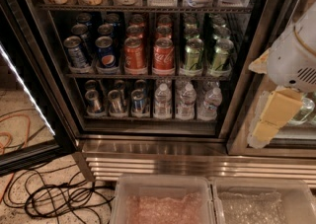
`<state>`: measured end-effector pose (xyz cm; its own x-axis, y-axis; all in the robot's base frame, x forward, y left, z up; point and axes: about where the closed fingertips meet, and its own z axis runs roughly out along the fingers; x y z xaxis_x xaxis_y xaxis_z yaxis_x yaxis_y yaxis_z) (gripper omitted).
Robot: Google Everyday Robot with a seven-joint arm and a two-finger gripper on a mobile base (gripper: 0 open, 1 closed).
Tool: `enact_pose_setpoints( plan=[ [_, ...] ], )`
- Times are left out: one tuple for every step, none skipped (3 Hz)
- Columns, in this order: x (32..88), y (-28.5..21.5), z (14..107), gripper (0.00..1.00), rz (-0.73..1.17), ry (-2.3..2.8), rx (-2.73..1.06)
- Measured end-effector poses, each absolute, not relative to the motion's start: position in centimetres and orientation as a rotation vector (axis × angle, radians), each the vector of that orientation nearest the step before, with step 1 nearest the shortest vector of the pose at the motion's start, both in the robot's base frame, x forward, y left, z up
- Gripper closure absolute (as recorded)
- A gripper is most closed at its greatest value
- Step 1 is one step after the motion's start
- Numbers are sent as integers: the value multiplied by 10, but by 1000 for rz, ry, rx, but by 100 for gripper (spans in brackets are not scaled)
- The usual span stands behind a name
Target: Pick pepsi can from middle shelf of fridge
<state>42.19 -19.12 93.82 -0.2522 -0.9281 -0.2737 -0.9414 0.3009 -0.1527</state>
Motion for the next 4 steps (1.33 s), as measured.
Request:
enact_pose_setpoints(
  plan=[
    [417,-169,930,0,185,2214,-1795],
    [417,-169,930,0,185,2214,-1795],
    [415,-145,912,0,224,2222,-1729],
    [411,-103,865,0,303,2314,-1554]
  ],
)
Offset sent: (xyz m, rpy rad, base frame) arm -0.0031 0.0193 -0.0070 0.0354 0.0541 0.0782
